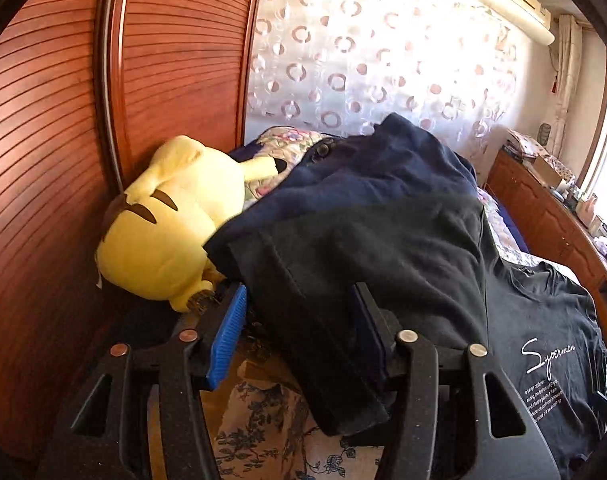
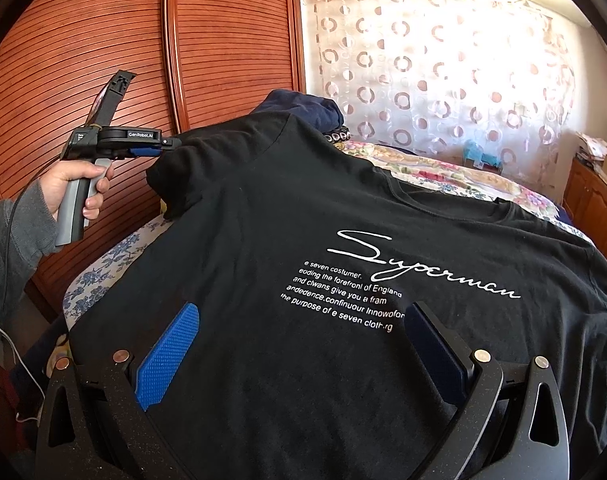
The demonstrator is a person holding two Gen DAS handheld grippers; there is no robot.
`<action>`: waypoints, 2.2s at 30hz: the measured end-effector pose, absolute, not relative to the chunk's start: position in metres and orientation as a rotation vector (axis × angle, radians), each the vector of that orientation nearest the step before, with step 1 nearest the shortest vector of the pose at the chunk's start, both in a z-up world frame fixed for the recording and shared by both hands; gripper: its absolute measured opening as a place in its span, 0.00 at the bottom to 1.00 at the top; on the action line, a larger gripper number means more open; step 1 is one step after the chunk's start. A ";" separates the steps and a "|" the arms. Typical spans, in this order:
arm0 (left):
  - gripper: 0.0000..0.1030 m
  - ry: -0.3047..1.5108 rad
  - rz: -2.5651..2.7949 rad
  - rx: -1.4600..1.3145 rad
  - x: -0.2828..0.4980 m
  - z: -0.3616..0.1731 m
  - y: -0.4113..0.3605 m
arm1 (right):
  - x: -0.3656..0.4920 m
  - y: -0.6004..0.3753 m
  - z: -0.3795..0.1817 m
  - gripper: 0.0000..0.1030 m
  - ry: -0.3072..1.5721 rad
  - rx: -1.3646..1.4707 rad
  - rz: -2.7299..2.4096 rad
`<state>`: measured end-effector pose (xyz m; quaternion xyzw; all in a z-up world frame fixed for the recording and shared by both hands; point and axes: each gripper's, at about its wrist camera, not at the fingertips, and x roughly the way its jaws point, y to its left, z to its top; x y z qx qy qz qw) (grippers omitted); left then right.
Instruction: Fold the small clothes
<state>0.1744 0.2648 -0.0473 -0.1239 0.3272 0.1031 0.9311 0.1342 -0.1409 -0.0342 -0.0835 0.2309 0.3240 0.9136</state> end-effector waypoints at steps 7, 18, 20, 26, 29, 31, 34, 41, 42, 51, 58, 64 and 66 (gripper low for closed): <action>0.06 0.612 0.216 -0.163 0.159 -0.035 0.248 | 0.140 -0.134 -0.031 1.00 0.479 -0.177 0.698; 0.05 0.515 0.009 -0.040 0.142 0.026 0.167 | 0.146 -0.141 -0.028 1.00 0.473 -0.160 0.680; 0.05 0.511 -0.059 -0.009 0.141 0.036 0.141 | 0.149 -0.147 -0.025 1.00 0.472 -0.140 0.666; 0.33 0.496 -0.177 0.063 0.135 0.052 0.089 | 0.153 -0.165 -0.024 1.00 0.475 -0.109 0.628; 0.56 0.481 -0.186 0.081 0.129 0.055 0.082 | 0.153 -0.169 -0.022 1.00 0.472 -0.108 0.619; 0.75 0.485 -0.180 0.090 0.125 0.056 0.083 | 0.154 -0.172 -0.021 1.00 0.468 -0.104 0.613; 0.78 0.491 -0.162 0.088 0.117 0.050 0.090 | 0.155 -0.175 -0.017 1.00 0.468 -0.095 0.612; 0.78 0.571 -0.098 0.085 0.101 -0.002 0.111 | 0.171 -0.166 -0.016 0.94 0.504 -0.109 0.682; 0.78 0.589 -0.091 0.078 0.100 -0.013 0.113 | 0.176 -0.163 -0.016 0.92 0.520 -0.111 0.699; 0.78 0.737 -0.042 0.021 0.105 -0.085 0.124 | 0.238 -0.122 -0.034 0.64 0.706 -0.079 0.822; 0.78 0.744 -0.015 -0.010 0.105 -0.093 0.131 | 0.269 -0.091 -0.051 0.41 0.761 -0.118 0.791; 0.78 0.726 -0.007 -0.011 0.104 -0.093 0.131 | 0.256 -0.090 -0.037 0.04 0.674 -0.123 0.820; 0.78 0.721 -0.008 -0.006 0.102 -0.093 0.130 | 0.241 -0.110 -0.027 0.04 0.609 -0.069 0.818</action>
